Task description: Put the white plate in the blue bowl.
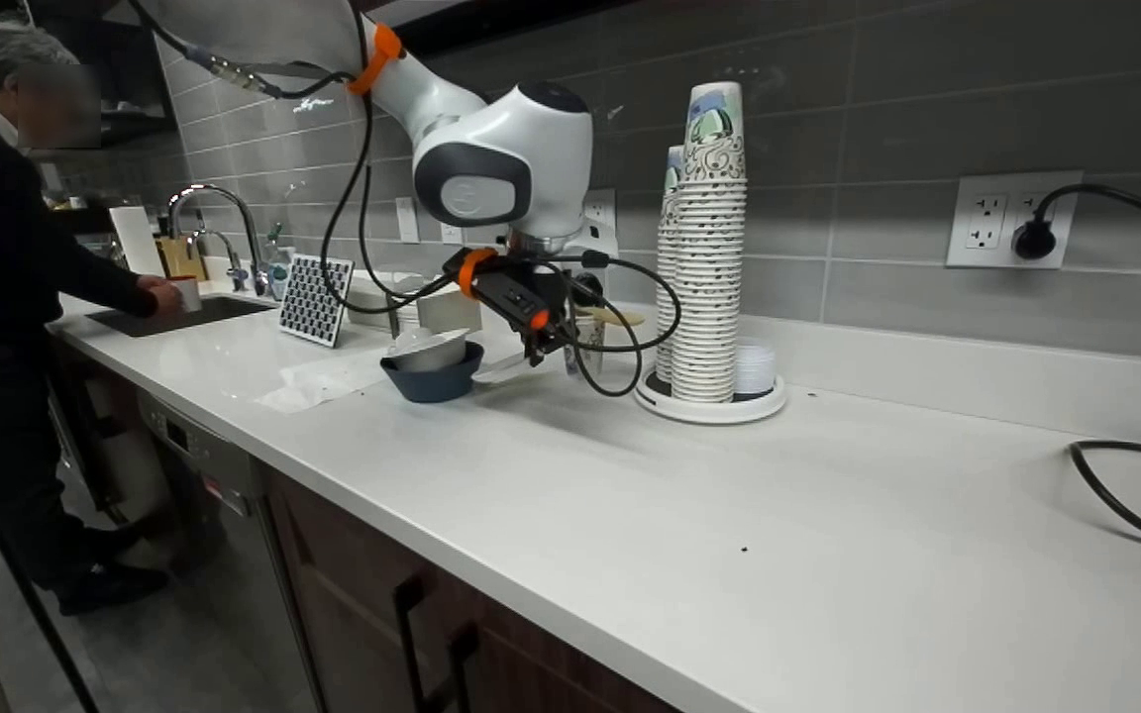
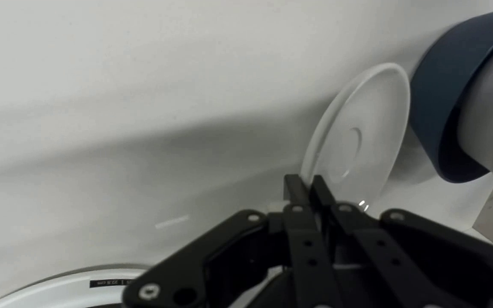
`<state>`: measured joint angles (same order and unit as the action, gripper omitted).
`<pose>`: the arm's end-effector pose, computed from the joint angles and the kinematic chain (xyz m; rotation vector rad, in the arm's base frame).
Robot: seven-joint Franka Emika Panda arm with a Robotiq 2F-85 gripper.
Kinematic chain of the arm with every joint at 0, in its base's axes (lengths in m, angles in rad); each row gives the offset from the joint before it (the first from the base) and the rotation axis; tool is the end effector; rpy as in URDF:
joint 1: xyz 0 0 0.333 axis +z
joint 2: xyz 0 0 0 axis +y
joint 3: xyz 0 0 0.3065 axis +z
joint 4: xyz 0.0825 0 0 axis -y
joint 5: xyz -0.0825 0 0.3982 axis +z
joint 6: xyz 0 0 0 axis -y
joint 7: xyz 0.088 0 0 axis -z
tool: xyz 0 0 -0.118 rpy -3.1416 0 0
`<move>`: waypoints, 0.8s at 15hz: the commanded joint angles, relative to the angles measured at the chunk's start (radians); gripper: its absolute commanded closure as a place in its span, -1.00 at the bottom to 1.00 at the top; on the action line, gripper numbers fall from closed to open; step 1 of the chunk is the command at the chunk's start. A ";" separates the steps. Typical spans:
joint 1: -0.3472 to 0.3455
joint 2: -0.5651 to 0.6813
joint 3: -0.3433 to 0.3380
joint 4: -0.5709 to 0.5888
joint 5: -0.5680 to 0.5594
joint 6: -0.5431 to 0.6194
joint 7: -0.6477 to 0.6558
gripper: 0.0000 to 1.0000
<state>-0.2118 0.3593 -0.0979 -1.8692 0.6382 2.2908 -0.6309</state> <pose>0.6250 -0.1775 0.3057 -2.7388 0.1146 -0.3714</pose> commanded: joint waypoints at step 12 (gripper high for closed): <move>-0.001 -0.057 0.066 0.031 -0.140 -0.108 0.160 0.95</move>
<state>-0.2042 0.3368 -0.0432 -1.8433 0.5298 2.2151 -0.5025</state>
